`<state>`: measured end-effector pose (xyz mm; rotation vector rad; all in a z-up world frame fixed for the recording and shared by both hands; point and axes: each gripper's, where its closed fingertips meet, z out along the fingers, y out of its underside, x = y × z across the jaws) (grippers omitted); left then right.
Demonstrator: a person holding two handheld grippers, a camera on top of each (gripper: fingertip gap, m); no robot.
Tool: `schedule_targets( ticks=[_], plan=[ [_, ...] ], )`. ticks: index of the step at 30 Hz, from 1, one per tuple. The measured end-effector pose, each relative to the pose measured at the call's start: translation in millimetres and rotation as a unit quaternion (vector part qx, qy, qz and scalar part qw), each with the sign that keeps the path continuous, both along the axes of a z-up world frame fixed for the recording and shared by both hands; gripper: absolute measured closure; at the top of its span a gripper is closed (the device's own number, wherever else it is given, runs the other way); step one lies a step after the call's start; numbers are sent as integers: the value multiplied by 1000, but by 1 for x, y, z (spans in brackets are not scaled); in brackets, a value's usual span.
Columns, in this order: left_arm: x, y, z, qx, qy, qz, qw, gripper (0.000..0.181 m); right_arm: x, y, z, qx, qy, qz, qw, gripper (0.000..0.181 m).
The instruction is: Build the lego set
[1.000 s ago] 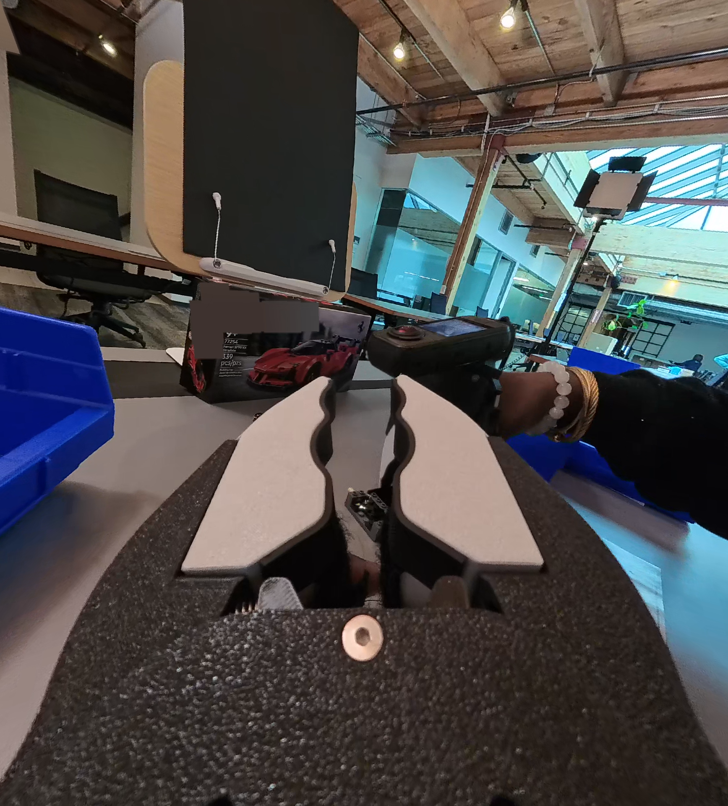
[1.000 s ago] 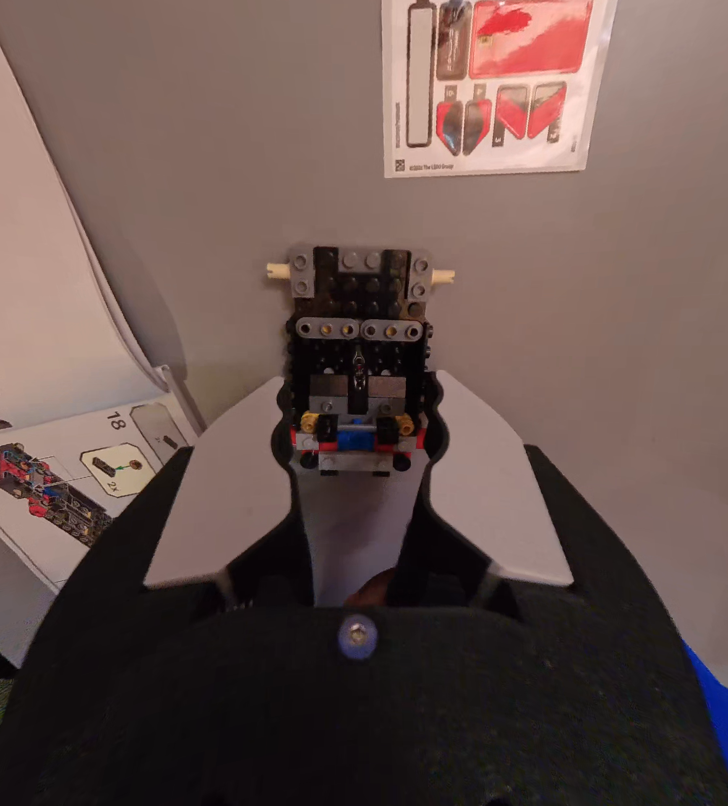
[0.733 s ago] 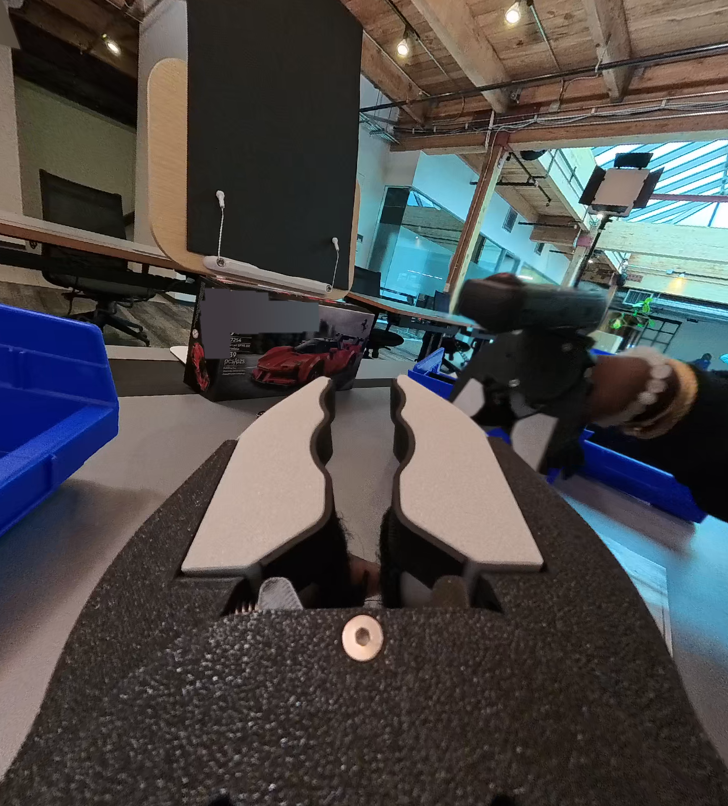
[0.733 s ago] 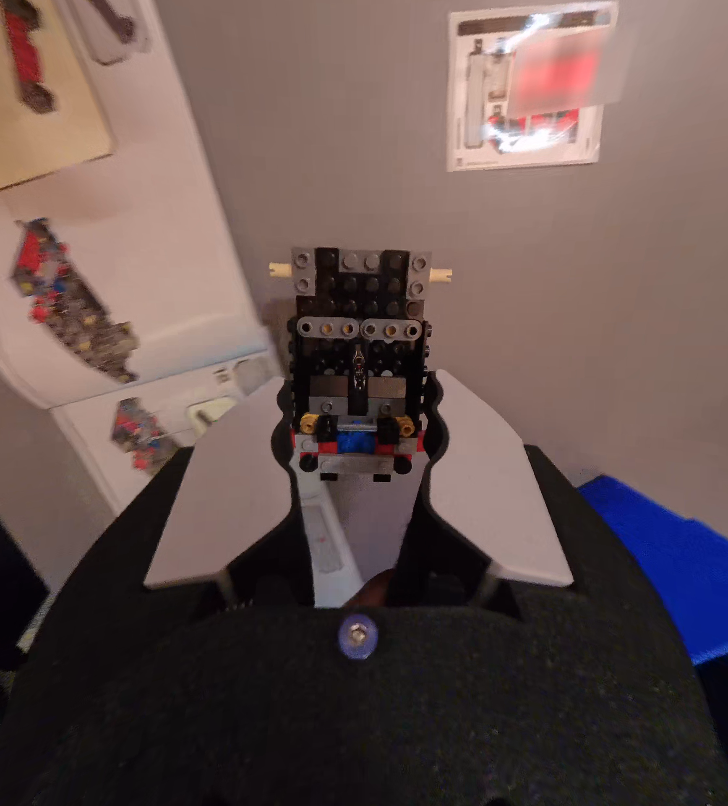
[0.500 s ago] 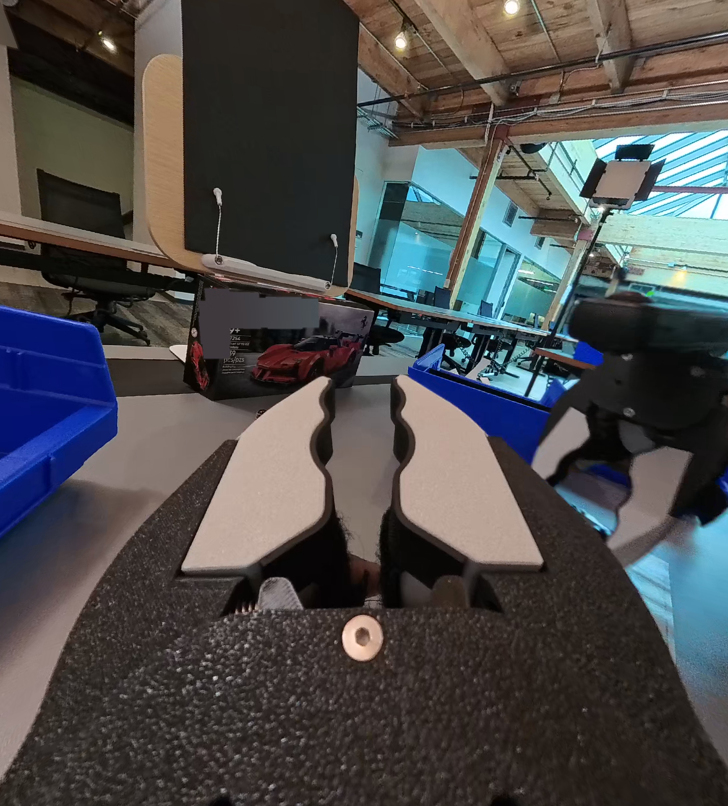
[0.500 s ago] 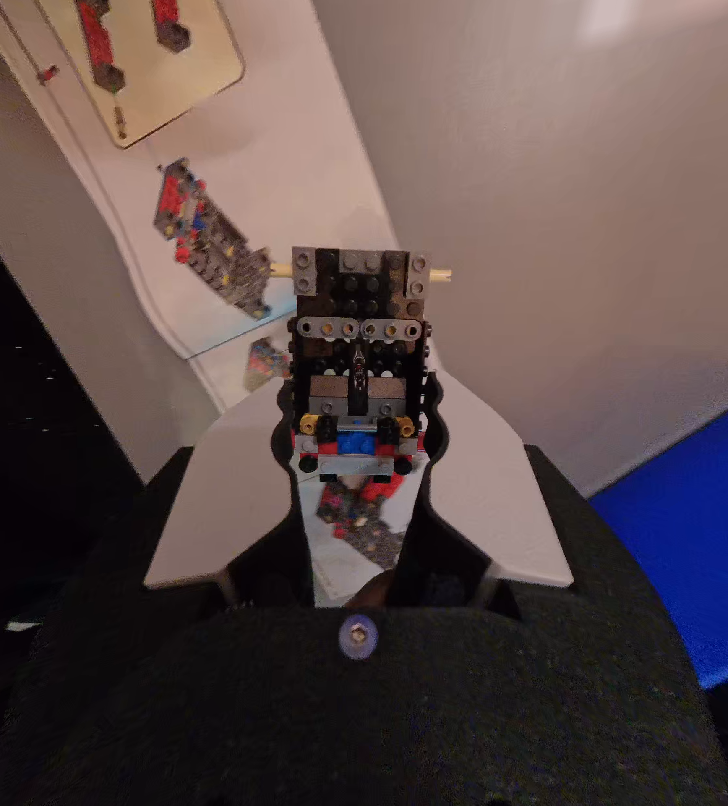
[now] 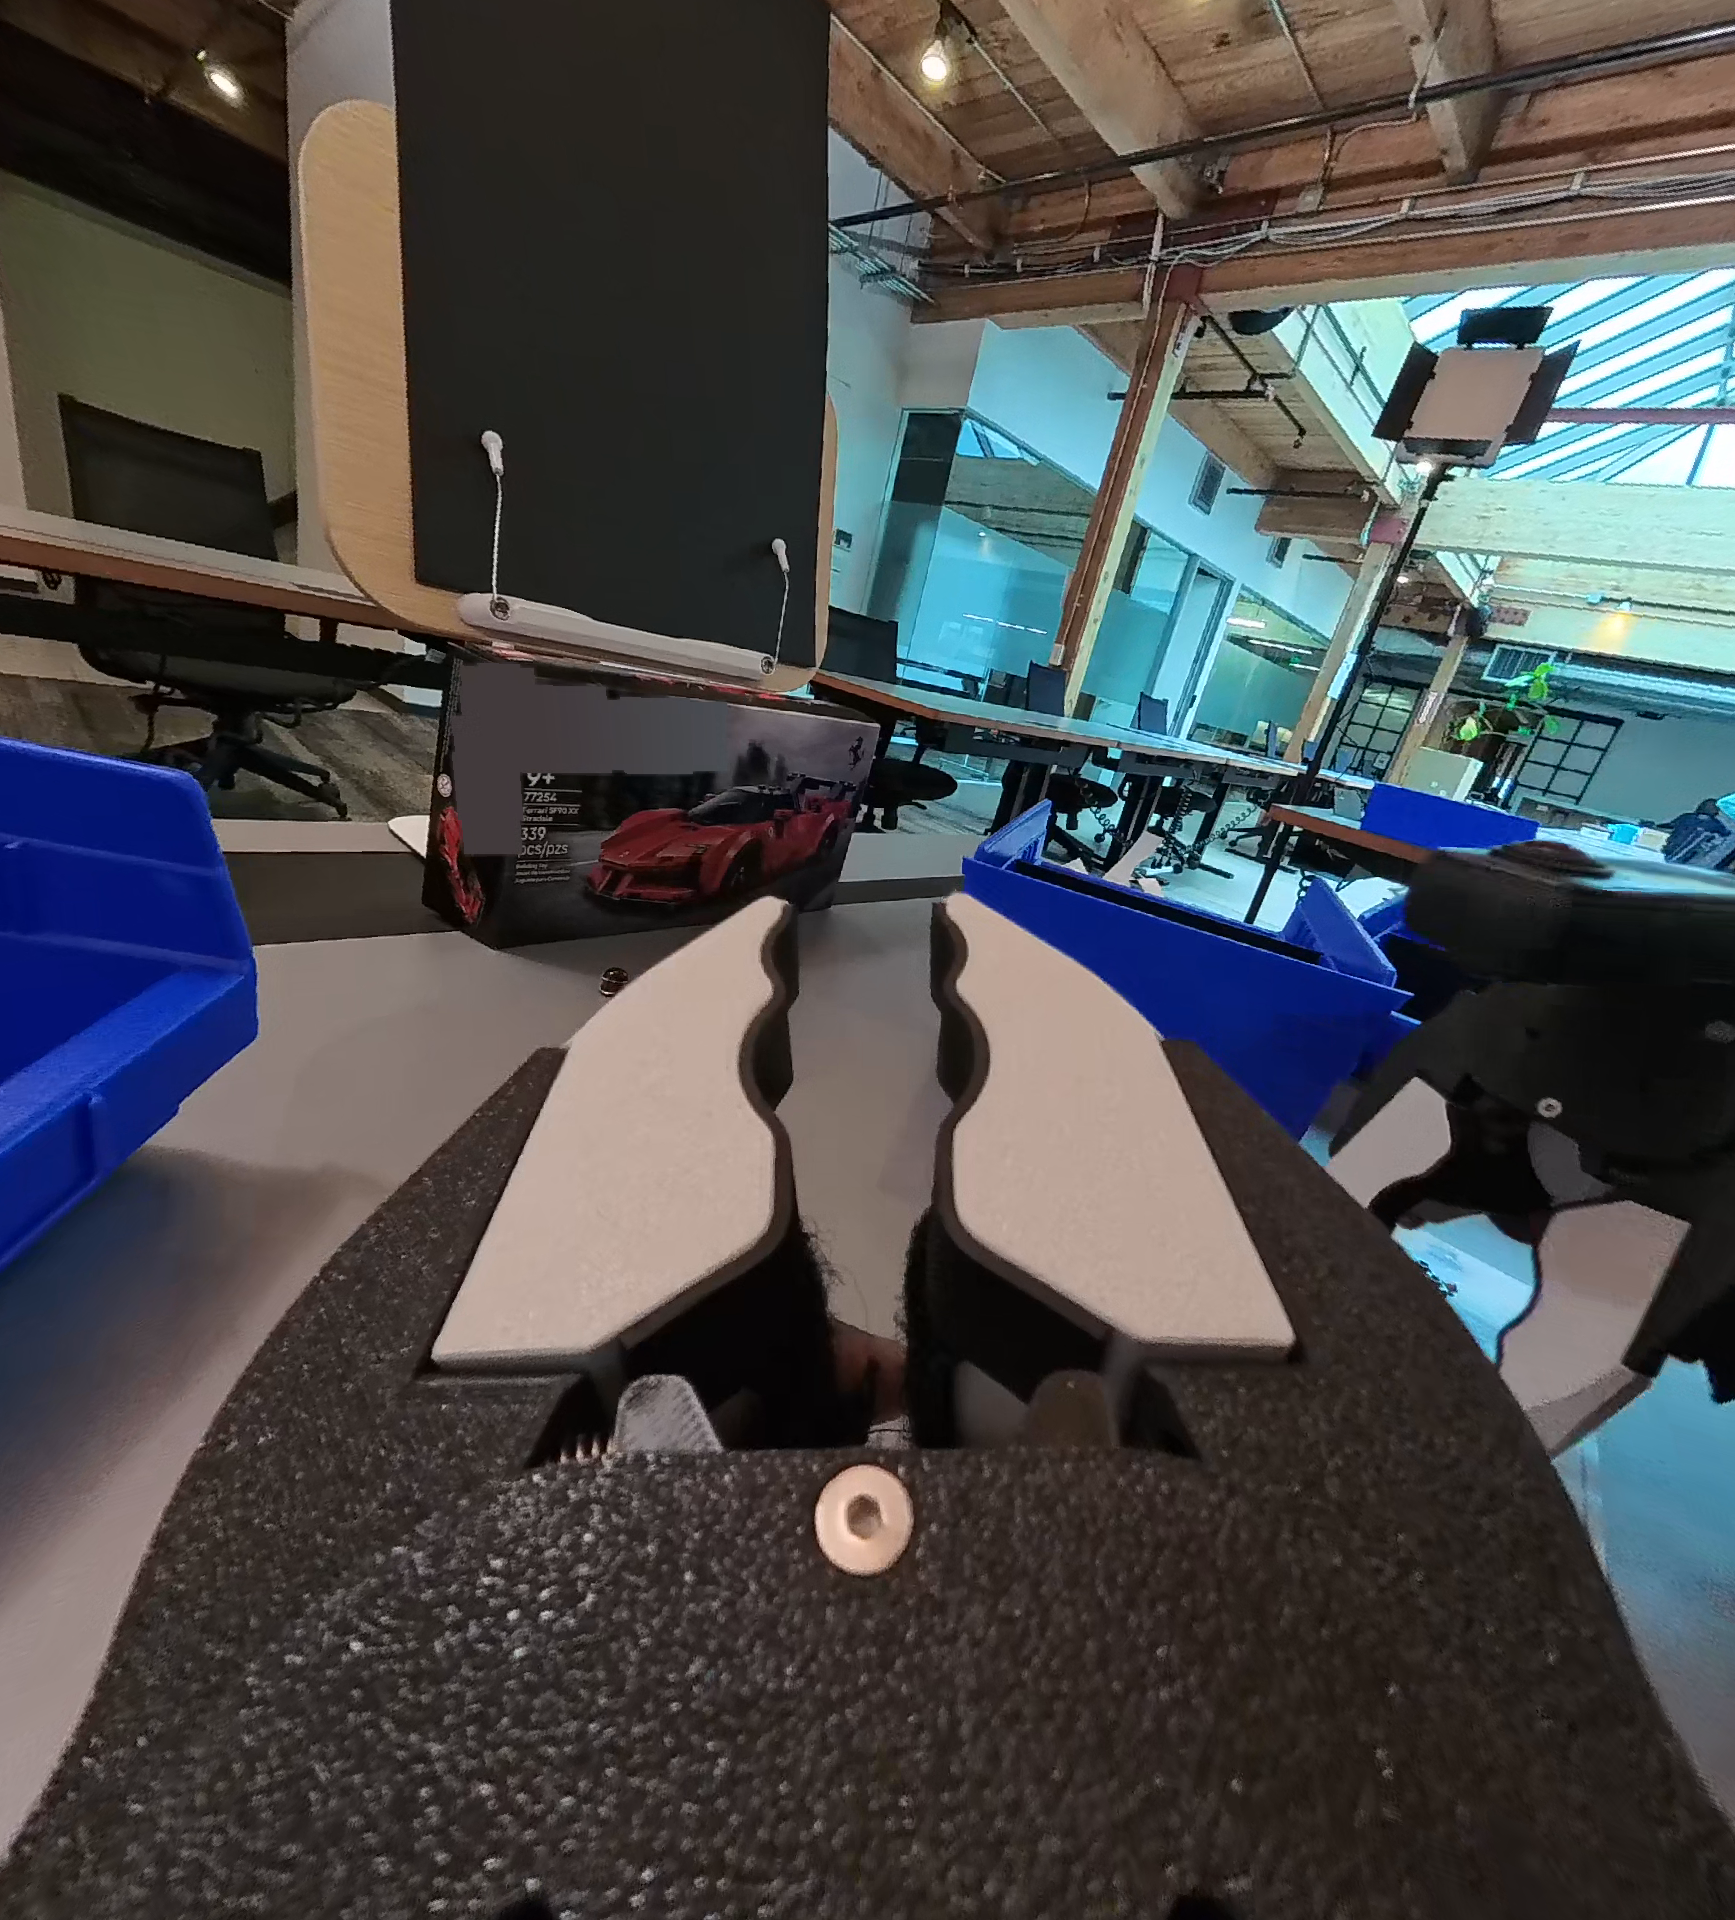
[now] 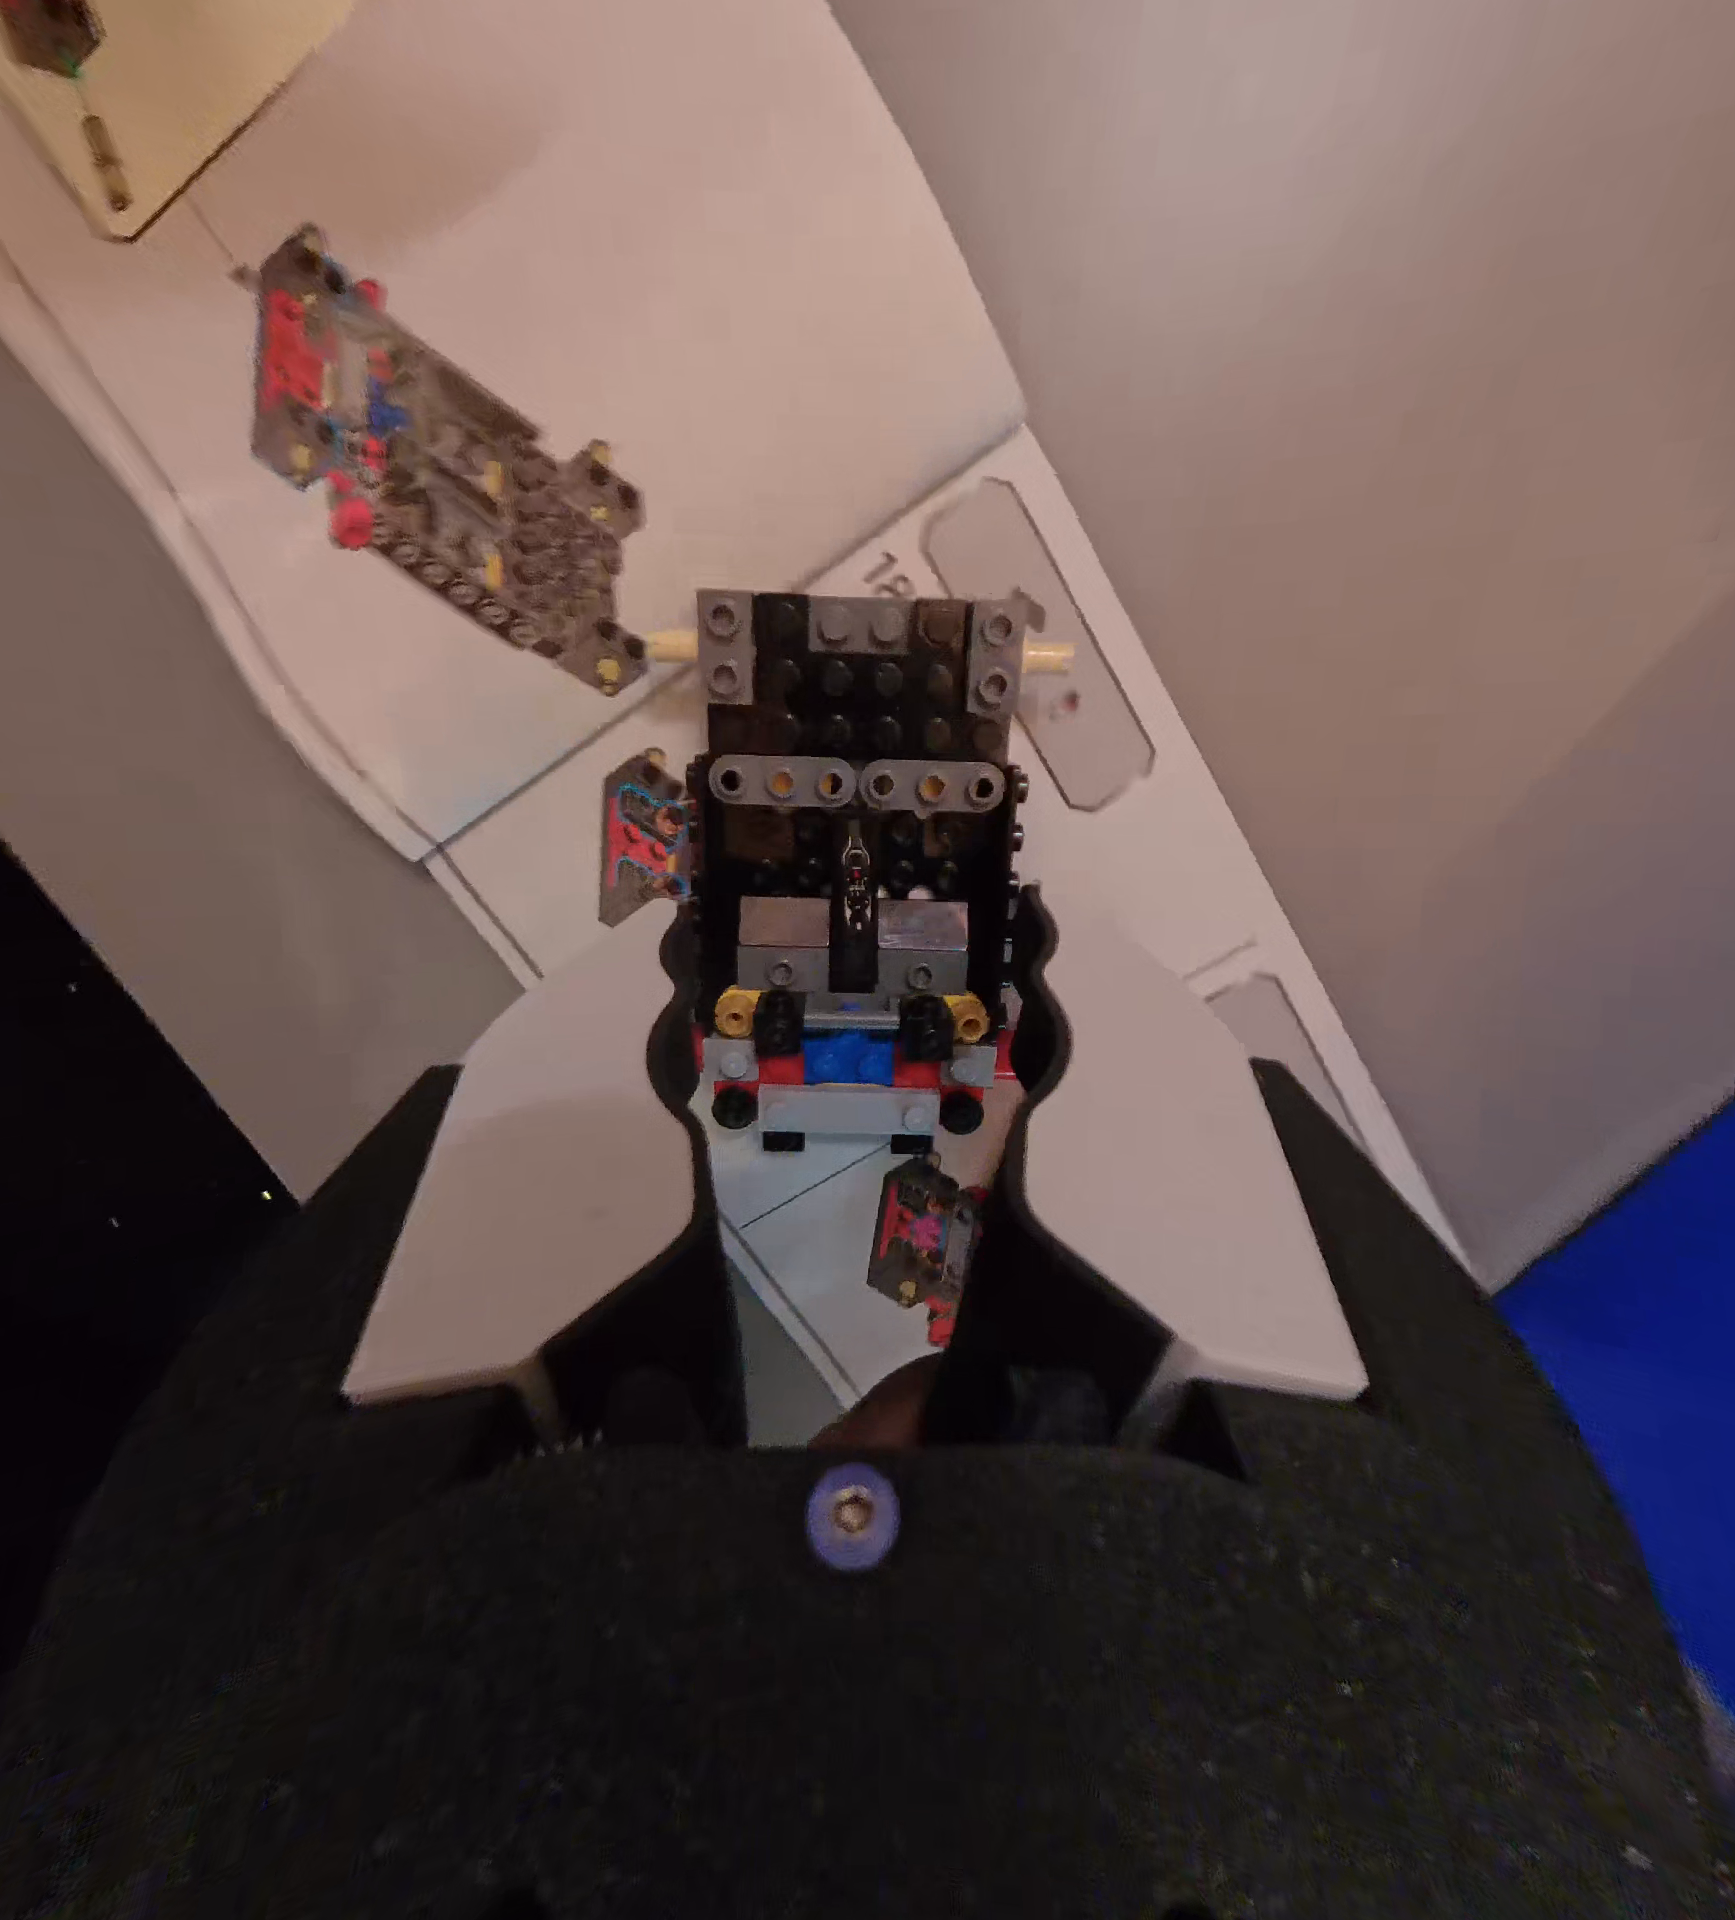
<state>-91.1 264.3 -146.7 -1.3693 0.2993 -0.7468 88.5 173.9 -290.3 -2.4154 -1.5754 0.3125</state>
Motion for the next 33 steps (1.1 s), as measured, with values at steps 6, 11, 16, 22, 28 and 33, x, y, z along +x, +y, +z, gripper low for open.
schedule_targets(
  ticks=[6, 11, 16, 22, 28, 33],
  plan=[
    [2, 0, -1, 3, 12, 2, 1000, 157, 9, 0, 24, 27, 62, 34, 997, 108],
    [-1, 1, -2, 2, 12, 8, 1000, 157, 32, -8, 30, 49, 86, 24, 995, 104],
    [-1, 2, -3, 1, 16, 11, 1000, 157, 47, -18, 14, 55, 70, 13, 996, 109],
    [1, 2, -3, 4, 23, 10, 1000, 157, 69, -2, 5, 90, 46, 5, 995, 128],
    [5, 0, -3, 5, 23, -2, 1000, 157, 66, 0, 20, 85, 28, 177, 980, 122],
    [4, 1, -4, 8, 29, 2, 1000, 157, 65, 7, 24, 61, -75, 359, 929, 120]
  ],
)
